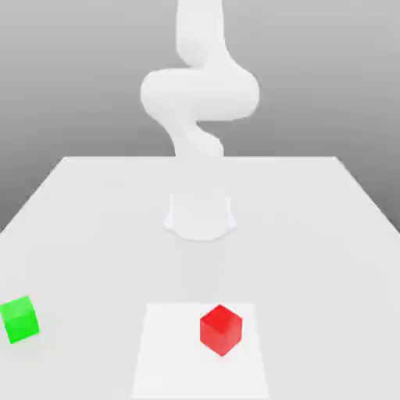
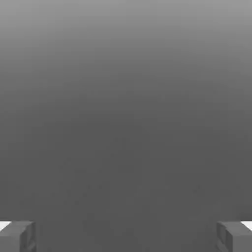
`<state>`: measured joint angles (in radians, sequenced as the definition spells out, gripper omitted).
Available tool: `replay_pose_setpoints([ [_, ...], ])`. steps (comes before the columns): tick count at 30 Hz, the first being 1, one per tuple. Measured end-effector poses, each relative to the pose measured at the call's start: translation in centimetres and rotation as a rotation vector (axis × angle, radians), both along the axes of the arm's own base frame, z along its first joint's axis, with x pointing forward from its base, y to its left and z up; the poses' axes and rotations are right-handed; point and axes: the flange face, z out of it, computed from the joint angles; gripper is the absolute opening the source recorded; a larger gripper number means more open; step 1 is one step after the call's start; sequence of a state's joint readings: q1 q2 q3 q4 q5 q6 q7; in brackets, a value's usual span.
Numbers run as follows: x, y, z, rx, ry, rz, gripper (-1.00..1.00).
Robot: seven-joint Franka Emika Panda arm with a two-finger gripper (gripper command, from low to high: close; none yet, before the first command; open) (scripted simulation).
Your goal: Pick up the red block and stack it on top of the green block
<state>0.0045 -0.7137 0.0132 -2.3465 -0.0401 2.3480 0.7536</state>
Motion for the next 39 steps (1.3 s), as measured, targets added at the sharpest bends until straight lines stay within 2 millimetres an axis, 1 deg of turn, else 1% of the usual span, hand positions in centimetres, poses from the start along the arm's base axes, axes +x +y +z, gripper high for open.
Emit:
replay_pose_setpoints([
  [2, 2.7, 0.6, -4.9, -0.069, 0.081, 0.053, 0.0],
  [4, 4.6, 0.9, -9.7, -0.123, 0.158, 0.108, 0.0],
  [6, 5.9, 1.1, -14.4, -0.168, 0.233, 0.166, 0.0],
  [9, 6.9, 1.3, -21.5, -0.219, 0.343, 0.263, 0.0],
  [11, 7.0, 1.4, -26.2, -0.242, 0.414, 0.333, 0.0],
  [14, 6.1, 1.6, -32.9, -0.26, 0.515, 0.446, 0.0],
  [16, 4.9, 1.9, -37.1, -0.261, 0.577, 0.526, 0.0],
  [18, 3.4, 2.4, -41.0, -0.256, 0.634, 0.614, 0.0],
  [20, 1.9, 2.9, -44.3, -0.245, 0.675, 0.686, 0.0],
  [26, 1.4, 2.7, -50.7, -0.238, 0.691, 0.705, 0.0],
  [27, 1.3, 2.7, -51.4, -0.238, 0.692, 0.706, -1.0],
  [32, 1.3, 2.7, -51.4, -0.237, 0.694, 0.706, -1.0],
  [33, 1.2, 2.7, -51.8, -0.237, 0.694, 0.706, -1.0],
  [34, 1.3, 2.7, -51.4, -0.237, 0.693, 0.706, -1.0],
  [39, 1.4, 2.7, -47.0, -0.237, 0.692, 0.705, -1.0],
])
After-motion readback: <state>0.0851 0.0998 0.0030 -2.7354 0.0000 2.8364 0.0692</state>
